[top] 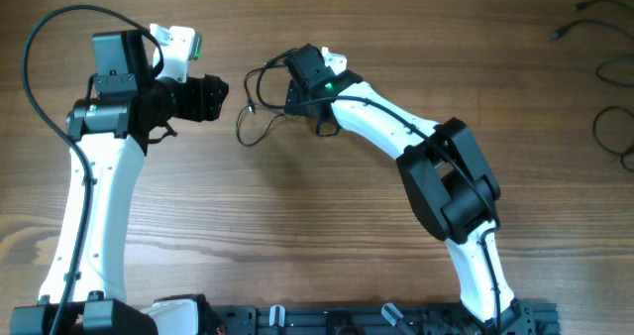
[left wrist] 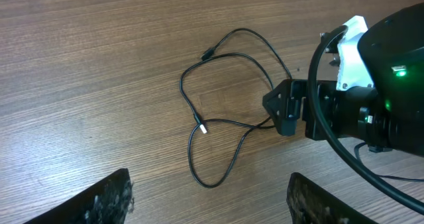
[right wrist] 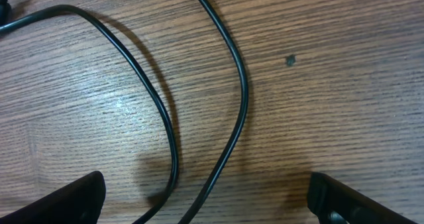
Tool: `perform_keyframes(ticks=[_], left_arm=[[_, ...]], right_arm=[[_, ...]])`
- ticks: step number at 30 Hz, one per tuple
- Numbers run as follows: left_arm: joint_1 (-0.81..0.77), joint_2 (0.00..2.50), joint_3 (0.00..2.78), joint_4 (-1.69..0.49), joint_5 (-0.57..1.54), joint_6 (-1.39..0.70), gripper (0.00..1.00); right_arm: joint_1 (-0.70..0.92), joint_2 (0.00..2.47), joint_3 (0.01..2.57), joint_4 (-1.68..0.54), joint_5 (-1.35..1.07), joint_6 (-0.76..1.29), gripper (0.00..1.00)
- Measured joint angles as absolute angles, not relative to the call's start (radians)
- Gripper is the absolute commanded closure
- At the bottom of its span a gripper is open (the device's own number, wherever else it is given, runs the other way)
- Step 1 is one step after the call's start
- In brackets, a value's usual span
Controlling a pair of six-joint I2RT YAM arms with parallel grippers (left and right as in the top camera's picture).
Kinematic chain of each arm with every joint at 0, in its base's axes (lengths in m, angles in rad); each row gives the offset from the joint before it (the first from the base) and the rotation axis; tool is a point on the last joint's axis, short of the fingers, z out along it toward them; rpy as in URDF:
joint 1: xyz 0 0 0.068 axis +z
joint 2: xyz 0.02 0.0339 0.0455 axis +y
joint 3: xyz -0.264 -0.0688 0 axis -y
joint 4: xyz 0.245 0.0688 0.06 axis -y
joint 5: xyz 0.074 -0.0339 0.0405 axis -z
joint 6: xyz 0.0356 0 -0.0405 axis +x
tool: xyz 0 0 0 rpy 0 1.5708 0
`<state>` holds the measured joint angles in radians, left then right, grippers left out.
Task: Untangle cables
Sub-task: 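Lower the right gripper onto the center cable and grasp a strand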
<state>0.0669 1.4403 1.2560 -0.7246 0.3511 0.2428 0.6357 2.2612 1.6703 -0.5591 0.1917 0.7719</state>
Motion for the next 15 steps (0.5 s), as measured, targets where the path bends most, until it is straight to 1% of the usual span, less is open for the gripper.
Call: perform_keyframes(ticks=[3, 4, 5, 9, 11, 12, 13, 14, 15], left_arm=[[0.067, 1.440, 1.256, -0.725, 0.355, 0.243, 0.23], [0.067, 1.440, 1.256, -0.725, 0.358, 0.243, 0.23], [0.067, 1.440, 1.256, -0.725, 0.361, 0.243, 0.23], [0.067, 1.440, 1.256, -0.725, 0.370, 0.243, 0.23], [0.067, 1.440, 1.256, -0.725, 0.373, 0.243, 0.23], [0.067, 1.440, 1.256, -0.725, 0.373, 0.243, 0.23], [0.067, 1.440, 1.256, -0.725, 0.374, 0.243, 0.23], [0.067, 1.440, 1.256, -0.725, 0.374, 0.243, 0.23], [0.067, 1.440, 1.256, -0.725, 0.376, 0.243, 0.23]], right_arm=[[0.636, 2.261, 1.670, -0.558, 0.193, 0.791, 0.00], [0.636, 2.261, 1.670, -0.557, 0.193, 0.797, 0.03], [0.636, 2.261, 1.670, -0.556, 0.195, 0.801, 0.07], [0.641, 2.262, 1.670, -0.560, 0.196, 0.817, 0.36], [0.646, 2.263, 1.670, -0.568, 0.196, 0.828, 0.46], [0.649, 2.264, 1.670, -0.572, 0.196, 0.826, 0.49], [0.652, 2.265, 1.670, -0.577, 0.196, 0.833, 0.56], [0.653, 2.265, 1.670, -0.581, 0.197, 0.833, 0.70], [0.654, 2.265, 1.670, -0.585, 0.196, 0.836, 0.94]])
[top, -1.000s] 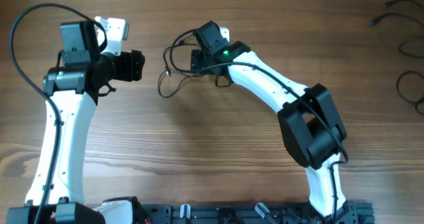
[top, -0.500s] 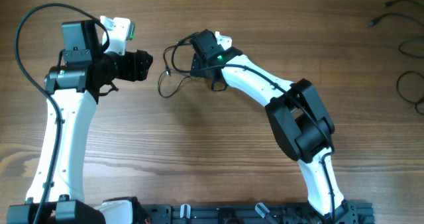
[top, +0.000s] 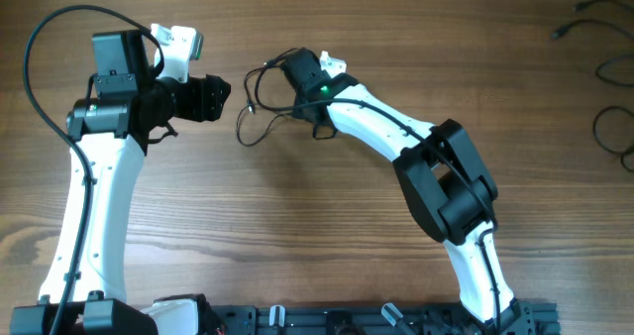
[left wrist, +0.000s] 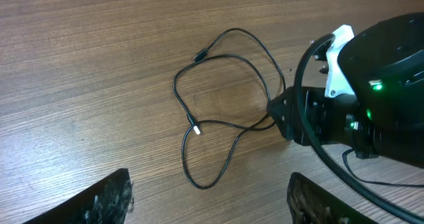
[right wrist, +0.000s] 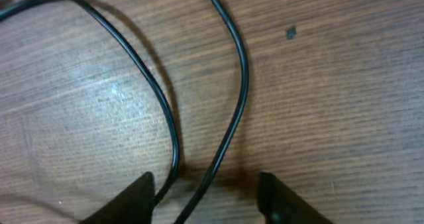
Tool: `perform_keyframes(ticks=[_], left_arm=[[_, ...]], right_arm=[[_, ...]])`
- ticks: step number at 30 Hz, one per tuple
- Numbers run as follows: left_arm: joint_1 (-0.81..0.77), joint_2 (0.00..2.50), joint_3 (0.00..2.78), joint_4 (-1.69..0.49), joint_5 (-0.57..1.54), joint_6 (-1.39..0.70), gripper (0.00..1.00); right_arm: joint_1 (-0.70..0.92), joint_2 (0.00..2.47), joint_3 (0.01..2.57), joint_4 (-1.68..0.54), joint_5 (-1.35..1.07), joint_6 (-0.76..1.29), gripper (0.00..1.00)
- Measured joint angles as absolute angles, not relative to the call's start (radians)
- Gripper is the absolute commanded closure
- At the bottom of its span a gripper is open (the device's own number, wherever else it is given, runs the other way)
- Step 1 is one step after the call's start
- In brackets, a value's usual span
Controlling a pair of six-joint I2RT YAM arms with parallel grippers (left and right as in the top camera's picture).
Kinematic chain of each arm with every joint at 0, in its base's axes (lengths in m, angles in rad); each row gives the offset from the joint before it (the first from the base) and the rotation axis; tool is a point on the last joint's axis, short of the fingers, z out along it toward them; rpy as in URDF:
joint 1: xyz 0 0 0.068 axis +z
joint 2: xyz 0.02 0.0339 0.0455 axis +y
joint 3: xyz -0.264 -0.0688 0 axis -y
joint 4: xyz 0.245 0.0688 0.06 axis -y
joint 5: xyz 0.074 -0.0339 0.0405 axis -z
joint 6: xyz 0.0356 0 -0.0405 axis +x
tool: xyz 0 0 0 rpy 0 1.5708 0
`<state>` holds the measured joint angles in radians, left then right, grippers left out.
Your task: Untangle cables
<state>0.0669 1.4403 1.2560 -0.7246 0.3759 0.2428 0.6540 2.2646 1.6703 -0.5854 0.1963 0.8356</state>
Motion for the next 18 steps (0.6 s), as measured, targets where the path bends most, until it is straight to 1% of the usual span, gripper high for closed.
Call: perform_keyframes(ticks=[9, 18], left_arm=[[0.067, 1.440, 1.256, -0.725, 0.377, 0.243, 0.23], [0.067, 1.440, 1.256, -0.725, 0.377, 0.243, 0.23]], right_arm=[[0.656, 2.268, 1.670, -0.606, 0.208, 0.836, 0.95], [0.630, 2.267, 1.670, -0.645, 0.305, 0.796, 0.96]])
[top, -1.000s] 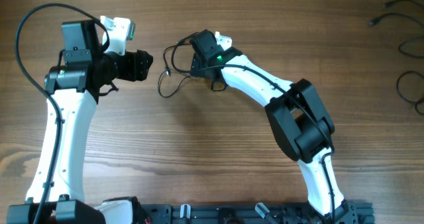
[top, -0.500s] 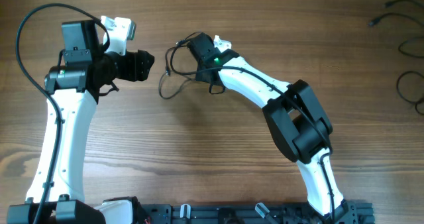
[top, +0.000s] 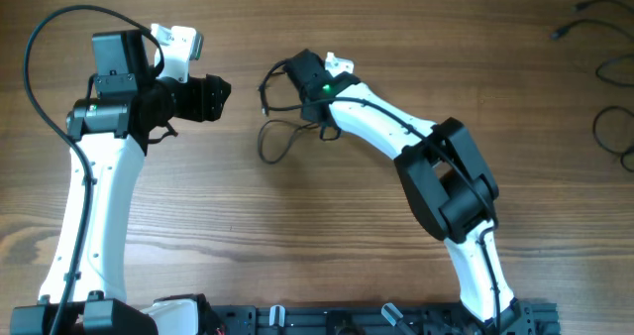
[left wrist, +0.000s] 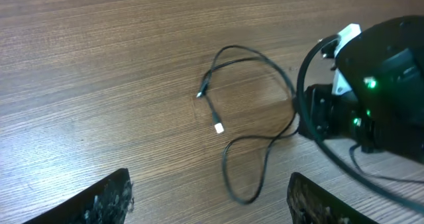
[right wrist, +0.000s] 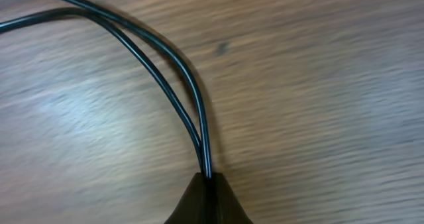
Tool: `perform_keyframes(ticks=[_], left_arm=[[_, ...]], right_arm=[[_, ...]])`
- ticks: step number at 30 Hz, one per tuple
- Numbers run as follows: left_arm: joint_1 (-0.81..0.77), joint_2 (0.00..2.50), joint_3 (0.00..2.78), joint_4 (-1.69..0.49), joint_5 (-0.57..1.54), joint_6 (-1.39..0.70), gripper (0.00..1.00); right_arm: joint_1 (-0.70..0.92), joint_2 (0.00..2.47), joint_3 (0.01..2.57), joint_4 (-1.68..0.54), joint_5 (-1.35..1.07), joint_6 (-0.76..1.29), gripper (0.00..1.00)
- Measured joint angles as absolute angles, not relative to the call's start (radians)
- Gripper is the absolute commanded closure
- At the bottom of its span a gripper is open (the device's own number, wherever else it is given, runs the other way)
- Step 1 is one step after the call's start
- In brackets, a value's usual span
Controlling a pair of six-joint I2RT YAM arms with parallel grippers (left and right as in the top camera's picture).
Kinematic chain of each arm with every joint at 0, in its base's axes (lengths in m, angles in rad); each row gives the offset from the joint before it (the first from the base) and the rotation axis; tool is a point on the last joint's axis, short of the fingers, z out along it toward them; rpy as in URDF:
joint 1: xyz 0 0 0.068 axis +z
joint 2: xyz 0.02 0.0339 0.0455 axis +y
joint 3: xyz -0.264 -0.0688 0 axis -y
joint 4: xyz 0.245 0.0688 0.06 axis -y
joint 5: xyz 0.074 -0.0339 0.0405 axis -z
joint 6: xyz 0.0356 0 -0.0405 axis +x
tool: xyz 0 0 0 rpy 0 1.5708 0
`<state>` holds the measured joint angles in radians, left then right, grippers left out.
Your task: Untangle cables
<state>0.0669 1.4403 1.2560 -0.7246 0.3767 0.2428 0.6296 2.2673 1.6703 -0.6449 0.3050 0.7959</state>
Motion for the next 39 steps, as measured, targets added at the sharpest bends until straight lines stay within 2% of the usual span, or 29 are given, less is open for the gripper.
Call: perform_keyframes(ticks=[5, 12, 23, 39], left_arm=[[0.067, 1.440, 1.256, -0.725, 0.377, 0.243, 0.23], [0.067, 1.440, 1.256, -0.725, 0.377, 0.243, 0.23], [0.067, 1.440, 1.256, -0.725, 0.385, 0.243, 0.22], [0.067, 1.440, 1.256, -0.730, 0.418, 0.243, 0.23]], right_arm=[[0.563, 2.241, 1.670, -0.651, 0.325, 0.733, 0.95], [0.480, 2.072, 1.670, -0.730, 0.283, 0.631, 0.96], [0.478, 1.864, 1.670, -0.852, 0.182, 0.573, 0.96], [0.478, 1.794, 1.670, -0.906, 0.121, 0.545, 0.96]])
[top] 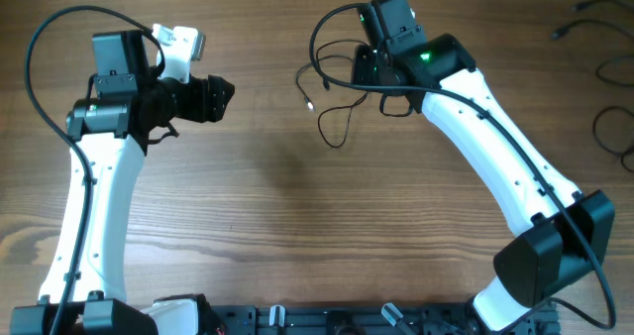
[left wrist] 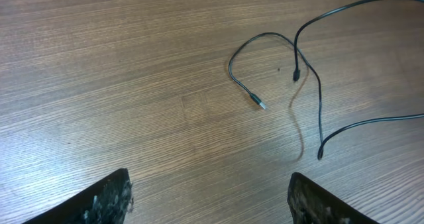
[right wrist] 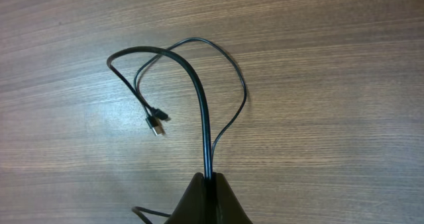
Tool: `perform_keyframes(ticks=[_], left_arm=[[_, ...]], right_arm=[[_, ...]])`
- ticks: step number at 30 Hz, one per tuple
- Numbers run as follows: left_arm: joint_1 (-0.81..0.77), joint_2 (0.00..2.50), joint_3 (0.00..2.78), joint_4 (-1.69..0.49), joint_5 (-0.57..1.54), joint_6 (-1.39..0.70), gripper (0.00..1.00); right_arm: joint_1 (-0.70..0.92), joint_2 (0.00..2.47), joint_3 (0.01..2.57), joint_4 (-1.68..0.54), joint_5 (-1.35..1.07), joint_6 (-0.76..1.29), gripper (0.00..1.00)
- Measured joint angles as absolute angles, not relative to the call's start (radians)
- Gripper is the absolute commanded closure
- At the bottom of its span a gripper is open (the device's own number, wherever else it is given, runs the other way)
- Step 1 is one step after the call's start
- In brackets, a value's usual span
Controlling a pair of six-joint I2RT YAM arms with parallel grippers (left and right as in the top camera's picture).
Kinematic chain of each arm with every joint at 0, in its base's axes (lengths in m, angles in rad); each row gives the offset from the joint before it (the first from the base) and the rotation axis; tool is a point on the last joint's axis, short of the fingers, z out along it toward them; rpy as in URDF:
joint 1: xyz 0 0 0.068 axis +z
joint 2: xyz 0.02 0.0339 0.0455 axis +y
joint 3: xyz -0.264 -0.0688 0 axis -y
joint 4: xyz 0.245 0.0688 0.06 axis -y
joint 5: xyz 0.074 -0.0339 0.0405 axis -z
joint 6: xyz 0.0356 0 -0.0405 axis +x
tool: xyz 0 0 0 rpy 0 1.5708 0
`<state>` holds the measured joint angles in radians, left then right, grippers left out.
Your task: Untangle cables
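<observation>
A thin black cable (top: pixel 332 127) hangs in loose loops from my right gripper (top: pixel 369 67), which is shut on two of its strands and held above the table at the upper middle. In the right wrist view the strands rise from the closed jaws (right wrist: pixel 209 179) and arc over to two plugs (right wrist: pixel 156 125) lying close together. My left gripper (top: pixel 220 92) stands open to the left of the cable, apart from it. Between its fingers (left wrist: pixel 109 199) only wood shows, and the cable (left wrist: pixel 308 71) with a silver-tipped plug (left wrist: pixel 260 103) lies farther off.
More black cables (top: pixel 614 72) lie at the table's far right edge, with one plug end (top: pixel 580 16) near the top right corner. The wooden table (top: pixel 297 226) runs bare in front of both arms.
My right gripper, still shut on the cable, has moved to the right and higher above the table, and the cable has gone with it and hangs in longer loops. The left arm has not moved.
My right gripper was open low over two cable strands near the left gripper. Then its fingers stood closer together around them. Then it was shut on both strands, the cable shifted right. Now it holds the cable raised farther right.
</observation>
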<state>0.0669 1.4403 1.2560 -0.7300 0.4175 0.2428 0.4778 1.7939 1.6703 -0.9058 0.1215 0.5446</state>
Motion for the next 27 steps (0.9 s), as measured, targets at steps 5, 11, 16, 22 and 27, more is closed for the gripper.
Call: perform_keyframes(ticks=[5, 11, 16, 22, 27], left_arm=[[0.067, 1.440, 1.256, -0.730, 0.418, 0.243, 0.23], [0.067, 1.440, 1.256, -0.736, 0.418, 0.243, 0.23], [0.067, 1.440, 1.256, -0.737, 0.423, 0.243, 0.23], [0.067, 1.440, 1.256, -0.737, 0.450, 0.243, 0.23], [0.067, 1.440, 1.256, -0.736, 0.459, 0.243, 0.23]], right_arm=[[0.478, 1.794, 1.670, -0.905, 0.116, 0.543, 0.71], [0.478, 1.795, 1.670, -0.905, 0.112, 0.553, 0.39], [0.478, 1.795, 1.670, -0.906, 0.108, 0.557, 0.30], [0.479, 1.805, 1.670, -0.935, 0.093, 0.579, 0.30], [0.507, 1.861, 1.658, -0.931, 0.135, 0.654, 0.30]])
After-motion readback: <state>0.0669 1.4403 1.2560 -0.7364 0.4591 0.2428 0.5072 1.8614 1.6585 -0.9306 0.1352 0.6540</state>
